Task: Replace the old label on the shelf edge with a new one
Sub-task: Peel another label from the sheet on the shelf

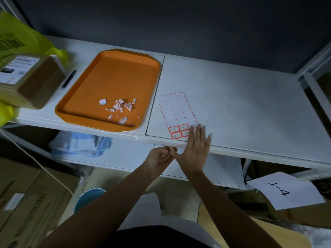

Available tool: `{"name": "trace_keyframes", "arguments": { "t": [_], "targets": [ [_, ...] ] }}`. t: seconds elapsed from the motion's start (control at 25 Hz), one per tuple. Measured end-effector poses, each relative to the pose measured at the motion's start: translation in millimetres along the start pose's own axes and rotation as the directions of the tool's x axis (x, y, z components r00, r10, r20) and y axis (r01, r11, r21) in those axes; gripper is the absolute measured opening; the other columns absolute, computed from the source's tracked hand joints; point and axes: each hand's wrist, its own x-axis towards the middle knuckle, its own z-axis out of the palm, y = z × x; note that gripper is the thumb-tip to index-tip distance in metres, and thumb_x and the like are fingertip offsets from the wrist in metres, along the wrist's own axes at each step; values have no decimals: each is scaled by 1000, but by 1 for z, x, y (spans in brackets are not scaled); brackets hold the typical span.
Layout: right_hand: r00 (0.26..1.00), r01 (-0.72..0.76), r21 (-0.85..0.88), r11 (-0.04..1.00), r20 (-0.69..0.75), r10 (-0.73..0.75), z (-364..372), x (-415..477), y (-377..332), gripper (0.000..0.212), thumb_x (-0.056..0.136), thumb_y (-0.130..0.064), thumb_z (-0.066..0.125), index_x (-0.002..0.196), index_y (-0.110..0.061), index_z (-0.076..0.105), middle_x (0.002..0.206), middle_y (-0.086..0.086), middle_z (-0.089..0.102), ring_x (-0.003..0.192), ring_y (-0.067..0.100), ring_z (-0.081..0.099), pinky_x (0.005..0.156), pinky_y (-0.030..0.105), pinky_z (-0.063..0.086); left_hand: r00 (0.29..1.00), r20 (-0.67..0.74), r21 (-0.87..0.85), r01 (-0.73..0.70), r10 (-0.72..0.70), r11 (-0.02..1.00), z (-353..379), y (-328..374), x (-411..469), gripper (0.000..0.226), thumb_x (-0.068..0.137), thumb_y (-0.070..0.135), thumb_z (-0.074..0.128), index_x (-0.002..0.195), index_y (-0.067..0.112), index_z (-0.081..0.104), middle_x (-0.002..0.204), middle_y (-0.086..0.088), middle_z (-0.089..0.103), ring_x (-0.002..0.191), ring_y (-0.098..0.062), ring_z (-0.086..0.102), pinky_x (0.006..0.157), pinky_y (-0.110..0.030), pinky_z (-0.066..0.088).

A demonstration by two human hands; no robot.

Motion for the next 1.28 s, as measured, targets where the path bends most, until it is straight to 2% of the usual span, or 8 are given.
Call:
{"name": "trace_keyframes", "arguments": {
  "t": [0.16,0.32,0.44,0.64,0.76,0.88,1.0,1.28],
  "targets": [
    [998,54,49,997,-27,-53,-1,-3,7,96,79,-70,56,146,-4,35,155,14,27,146,29,18,119,52,10,999,-26,-81,36,-39,996,0,0,1,29,96,1,41,114,6,64,123,-12,68,100,-24,72,83,-33,56],
    [999,29,146,989,-36,-24,-5,-1,5,93,80,-67,55,144,-2,37,154,12,31,145,28,23,118,55,16,995,37,-216,94,-88,972,-1,0,-2,34,98,3,31,125,5,52,131,-12,57,109,-28,62,105,-39,41],
    [1000,14,101,995,-18,-13,-4,-2,3,96,80,-72,51,145,-3,36,155,14,28,146,30,20,117,57,14,996,45,-161,88,-81,983,-1,3,-1,38,94,-3,32,122,5,56,131,-13,61,108,-29,66,100,-39,44],
    [999,-44,6,999,18,44,-2,0,-10,105,76,-84,40,147,-7,34,156,20,23,147,36,11,117,59,4,997,60,-91,62,-56,994,-1,4,-4,42,92,-4,34,127,1,56,131,-16,62,120,-30,61,101,-39,47],
    [1000,-17,7,1000,6,17,1,0,-7,100,78,-80,44,146,-7,36,156,20,23,146,36,12,117,60,6,997,70,-72,43,-38,996,0,7,-6,38,89,-5,37,120,-3,59,130,-18,62,119,-32,62,102,-40,48],
    [998,59,32,998,-22,-58,4,-3,5,90,82,-69,52,145,-5,37,156,18,24,146,33,15,117,59,10,998,45,-98,53,-49,994,0,8,-6,38,87,-4,40,119,-1,60,128,-17,64,114,-34,65,94,-39,54],
    [993,115,94,989,-30,-113,3,-3,14,86,85,-60,57,145,-3,36,155,15,26,146,31,18,118,56,12,996,49,-134,82,-76,988,-1,9,-7,43,88,0,39,128,2,56,132,-16,62,116,-33,63,98,-40,49],
    [998,44,237,971,-55,-32,-4,-1,7,88,84,-61,54,144,0,34,154,14,30,145,28,22,119,53,11,996,40,-128,90,-85,988,-1,13,-6,45,87,1,41,128,6,57,126,-16,65,115,-33,64,103,-43,44]
  ]
}}
